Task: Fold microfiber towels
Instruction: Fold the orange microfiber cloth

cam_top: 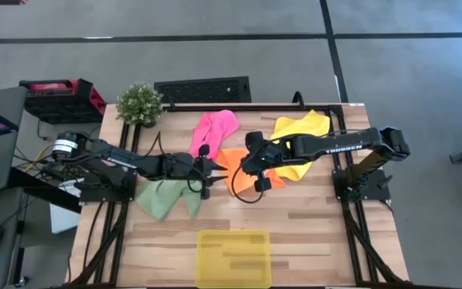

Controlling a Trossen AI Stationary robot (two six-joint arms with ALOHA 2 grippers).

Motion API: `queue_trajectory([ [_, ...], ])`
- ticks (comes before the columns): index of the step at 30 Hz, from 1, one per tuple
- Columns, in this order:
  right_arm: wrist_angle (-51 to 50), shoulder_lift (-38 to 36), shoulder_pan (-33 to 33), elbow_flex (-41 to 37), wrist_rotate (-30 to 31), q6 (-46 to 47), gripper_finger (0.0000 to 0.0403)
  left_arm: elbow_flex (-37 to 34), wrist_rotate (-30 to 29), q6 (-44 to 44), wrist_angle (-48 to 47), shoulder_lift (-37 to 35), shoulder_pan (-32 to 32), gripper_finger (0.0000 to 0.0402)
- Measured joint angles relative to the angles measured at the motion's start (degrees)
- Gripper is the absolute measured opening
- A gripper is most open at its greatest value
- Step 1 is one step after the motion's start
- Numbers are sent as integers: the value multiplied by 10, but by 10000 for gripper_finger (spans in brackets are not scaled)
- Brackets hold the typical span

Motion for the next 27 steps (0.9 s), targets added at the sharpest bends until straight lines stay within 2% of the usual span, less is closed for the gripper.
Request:
queue_trajectory([
  [4, 4, 0, 0, 0, 0, 0, 9, 0, -2, -28, 0, 0, 1, 134],
  [13, 13, 0, 0, 0, 0, -4, 11, 0, -3, -38, 27, 2, 5, 137],
  [21, 16, 0, 0, 0, 0, -4, 8, 12, -7, -12, 112, 92, 5, 137],
  [24, 16, 0, 0, 0, 0, -4, 10, 35, -22, 8, 107, 105, 5, 137],
  [27, 13, 0, 0, 0, 0, -4, 11, 60, -26, 8, 52, 113, 5, 137],
])
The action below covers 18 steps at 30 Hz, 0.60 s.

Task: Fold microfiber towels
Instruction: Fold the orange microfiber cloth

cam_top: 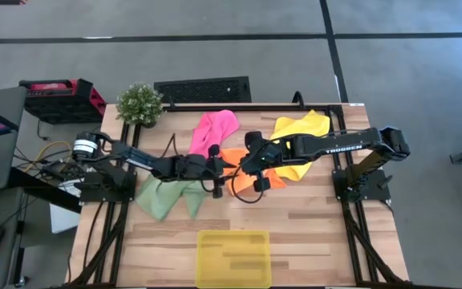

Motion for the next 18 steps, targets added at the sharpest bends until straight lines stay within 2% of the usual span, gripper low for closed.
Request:
queue_trajectory([
  [6, -5, -7, 2, 0, 12, -11, 10, 40, -2, 1, -139, -1, 0, 137],
  [12, -14, -31, 4, 15, 17, -15, 8, 52, -4, 3, -168, -1, 0, 132],
  [15, -23, -41, 3, 20, 17, -15, 8, 57, -6, 16, -167, -1, 0, 100],
  [18, -28, -51, 3, 20, 17, -15, 9, 67, -8, 40, -179, -1, 0, 37],
])
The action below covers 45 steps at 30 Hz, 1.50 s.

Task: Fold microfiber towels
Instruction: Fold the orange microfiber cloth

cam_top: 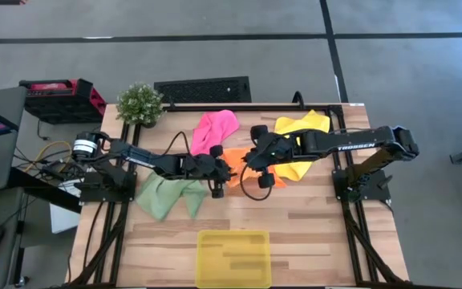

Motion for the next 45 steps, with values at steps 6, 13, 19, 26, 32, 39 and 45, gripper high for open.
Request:
queue_trajectory([
  [6, -34, -24, 0, 0, 52, 0, 8, 66, -53, 35, -116, 0, 0, 3],
  [13, -69, -61, -7, 0, 133, 33, 8, 208, -100, 45, -343, -1, 0, 1],
  [19, -106, -87, -17, 0, 174, 77, 9, 346, -145, 15, -535, -1, 18, 0],
  [26, -101, -114, -38, 2, 176, 91, 7, 483, -143, -25, -660, -1, 59, 0],
  [32, -76, -114, -60, 2, 181, 65, 3, 516, -118, 6, -673, 0, 90, 0],
  [39, 7, -113, -102, 1, 203, 5, 1, 517, -149, 65, -658, 1, 134, 0],
  [45, 101, -113, -151, 0, 208, -62, 1, 529, -194, 163, -566, 1, 173, 0],
])
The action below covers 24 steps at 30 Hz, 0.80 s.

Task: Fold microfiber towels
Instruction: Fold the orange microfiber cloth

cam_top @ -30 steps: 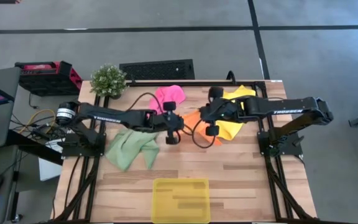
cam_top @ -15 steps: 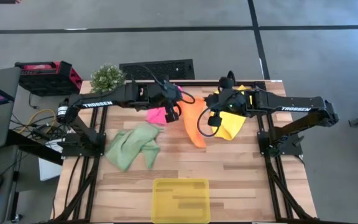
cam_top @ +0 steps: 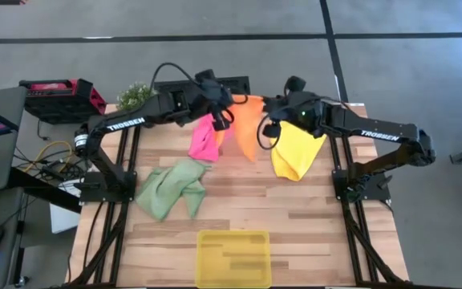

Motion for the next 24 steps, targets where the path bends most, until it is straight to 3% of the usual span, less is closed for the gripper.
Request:
queue_trajectory([
  [4, 2, 0, -1, 0, 3, -9, 1, 12, -3, 27, 11, -1, -2, 0],
  [11, -134, 22, 38, -17, -58, 92, 1, 16, 102, -76, -165, 23, -31, 0],
  [15, -156, 41, 71, -41, -87, 140, 1, 16, 121, -121, -224, 57, -58, 0],
  [24, -219, 101, 155, -65, -89, 230, 1, 17, 167, -212, -269, 133, -129, 0],
])
